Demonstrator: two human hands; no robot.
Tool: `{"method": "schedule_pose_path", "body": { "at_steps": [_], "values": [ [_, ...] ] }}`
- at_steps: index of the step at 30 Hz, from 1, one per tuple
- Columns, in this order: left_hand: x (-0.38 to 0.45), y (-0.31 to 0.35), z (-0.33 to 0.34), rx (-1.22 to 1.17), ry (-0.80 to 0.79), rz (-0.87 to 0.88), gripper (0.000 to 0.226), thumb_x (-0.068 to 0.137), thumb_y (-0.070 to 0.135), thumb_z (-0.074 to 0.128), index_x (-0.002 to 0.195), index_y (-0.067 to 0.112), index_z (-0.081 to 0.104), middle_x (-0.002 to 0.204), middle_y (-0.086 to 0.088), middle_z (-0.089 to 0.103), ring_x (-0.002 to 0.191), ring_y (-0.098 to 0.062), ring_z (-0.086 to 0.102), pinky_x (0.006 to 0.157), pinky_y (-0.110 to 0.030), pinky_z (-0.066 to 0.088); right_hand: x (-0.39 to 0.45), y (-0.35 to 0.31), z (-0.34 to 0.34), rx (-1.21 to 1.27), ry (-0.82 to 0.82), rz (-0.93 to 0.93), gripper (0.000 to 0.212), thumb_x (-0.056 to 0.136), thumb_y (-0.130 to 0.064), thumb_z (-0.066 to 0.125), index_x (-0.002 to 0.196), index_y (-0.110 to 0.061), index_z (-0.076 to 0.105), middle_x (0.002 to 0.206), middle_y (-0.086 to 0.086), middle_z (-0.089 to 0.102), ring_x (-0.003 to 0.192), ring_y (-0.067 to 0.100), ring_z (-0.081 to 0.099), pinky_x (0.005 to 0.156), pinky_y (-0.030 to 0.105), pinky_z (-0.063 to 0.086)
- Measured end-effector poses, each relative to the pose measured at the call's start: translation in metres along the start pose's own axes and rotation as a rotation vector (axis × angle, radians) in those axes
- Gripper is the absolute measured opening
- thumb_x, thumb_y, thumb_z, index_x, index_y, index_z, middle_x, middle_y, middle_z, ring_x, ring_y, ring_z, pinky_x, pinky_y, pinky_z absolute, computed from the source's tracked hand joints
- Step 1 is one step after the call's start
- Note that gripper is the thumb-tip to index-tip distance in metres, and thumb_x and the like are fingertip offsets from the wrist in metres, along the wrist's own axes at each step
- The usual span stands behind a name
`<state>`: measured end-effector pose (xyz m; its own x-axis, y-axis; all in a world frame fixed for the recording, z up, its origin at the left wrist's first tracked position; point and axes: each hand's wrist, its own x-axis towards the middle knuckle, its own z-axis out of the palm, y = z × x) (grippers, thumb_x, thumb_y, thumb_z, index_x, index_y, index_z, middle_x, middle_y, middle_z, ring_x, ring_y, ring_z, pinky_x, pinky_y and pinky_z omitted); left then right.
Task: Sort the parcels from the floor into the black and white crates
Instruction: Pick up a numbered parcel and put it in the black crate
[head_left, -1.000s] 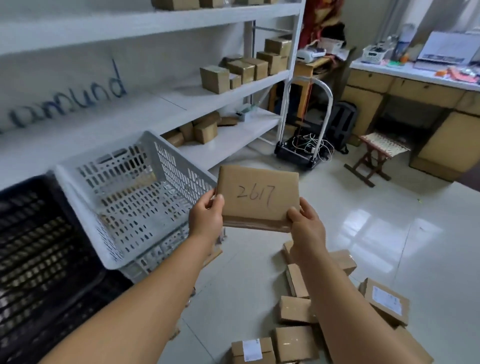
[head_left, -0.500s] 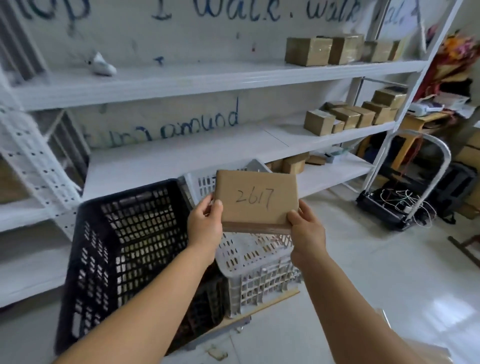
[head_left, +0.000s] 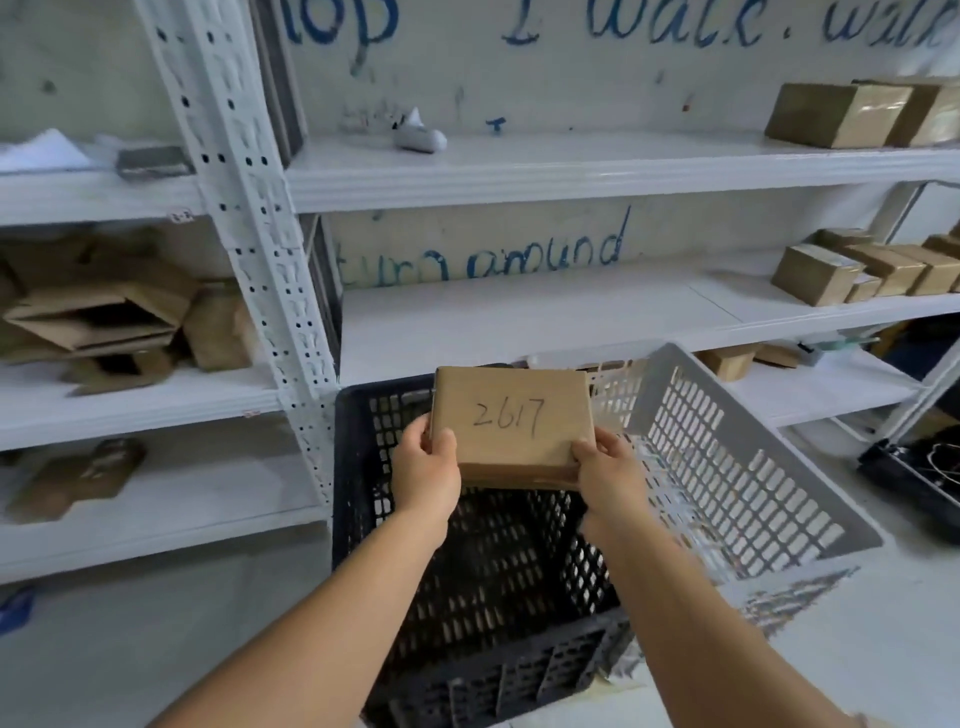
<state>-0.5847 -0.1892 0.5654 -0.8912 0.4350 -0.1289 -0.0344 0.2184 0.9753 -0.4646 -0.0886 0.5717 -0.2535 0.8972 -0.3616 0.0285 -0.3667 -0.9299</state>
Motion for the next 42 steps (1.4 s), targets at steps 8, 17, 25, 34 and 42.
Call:
{"method": "schedule_pose_path", "body": {
  "at_steps": [8, 17, 25, 34, 42],
  "values": [
    [0.034, -0.035, -0.028, 0.008, 0.004, -0.14, 0.056, 0.095, 0.025, 0.052, 0.147, 0.026, 0.031, 0.143, -0.003, 0.042, 0.118, -0.02, 0.05, 0.091, -0.031, 0.045, 0.021, 0.03, 0.055, -0.145, -0.007, 0.054, 0.038, 0.097, -0.015, 0.052, 0.135, -0.016, 0.052, 0.113, 0.004, 0.058, 0.097, 0.02, 0.052, 0.08, 0.033, 0.039],
    [0.083, -0.074, -0.016, 0.12, 0.075, -0.285, 0.058, 0.092, 0.019, 0.057, 0.145, 0.024, 0.034, 0.133, -0.002, 0.049, 0.105, -0.017, 0.053, 0.073, -0.022, 0.044, 0.089, 0.067, 0.097, -0.285, -0.084, 0.152, 0.044, 0.096, -0.017, 0.054, 0.139, -0.016, 0.048, 0.123, 0.007, 0.057, 0.096, 0.019, 0.048, 0.077, 0.031, 0.038],
    [0.141, -0.121, 0.025, 0.076, 0.168, -0.533, 0.061, 0.095, 0.02, 0.053, 0.148, 0.033, 0.026, 0.132, -0.004, 0.054, 0.105, -0.021, 0.056, 0.084, -0.03, 0.046, 0.16, 0.115, 0.123, -0.334, -0.095, 0.298, 0.047, 0.095, -0.015, 0.055, 0.141, -0.019, 0.048, 0.13, 0.008, 0.056, 0.106, 0.023, 0.054, 0.079, 0.029, 0.042],
    [0.184, -0.175, 0.045, -0.065, 0.335, -0.692, 0.062, 0.096, 0.016, 0.054, 0.149, 0.022, 0.023, 0.137, -0.006, 0.051, 0.118, -0.023, 0.053, 0.091, -0.028, 0.04, 0.211, 0.177, 0.162, -0.435, -0.17, 0.432, 0.043, 0.098, -0.021, 0.044, 0.138, -0.035, 0.044, 0.128, 0.009, 0.056, 0.084, 0.022, 0.052, 0.056, 0.027, 0.043],
    [0.214, -0.206, 0.053, -0.146, 0.453, -0.762, 0.052, 0.094, 0.016, 0.055, 0.142, 0.016, 0.033, 0.128, -0.009, 0.056, 0.093, -0.016, 0.05, 0.082, -0.024, 0.038, 0.236, 0.205, 0.189, -0.496, -0.139, 0.419, 0.043, 0.099, -0.019, 0.045, 0.14, -0.032, 0.044, 0.133, 0.007, 0.056, 0.115, 0.031, 0.055, 0.093, 0.038, 0.049]
  ]
}}
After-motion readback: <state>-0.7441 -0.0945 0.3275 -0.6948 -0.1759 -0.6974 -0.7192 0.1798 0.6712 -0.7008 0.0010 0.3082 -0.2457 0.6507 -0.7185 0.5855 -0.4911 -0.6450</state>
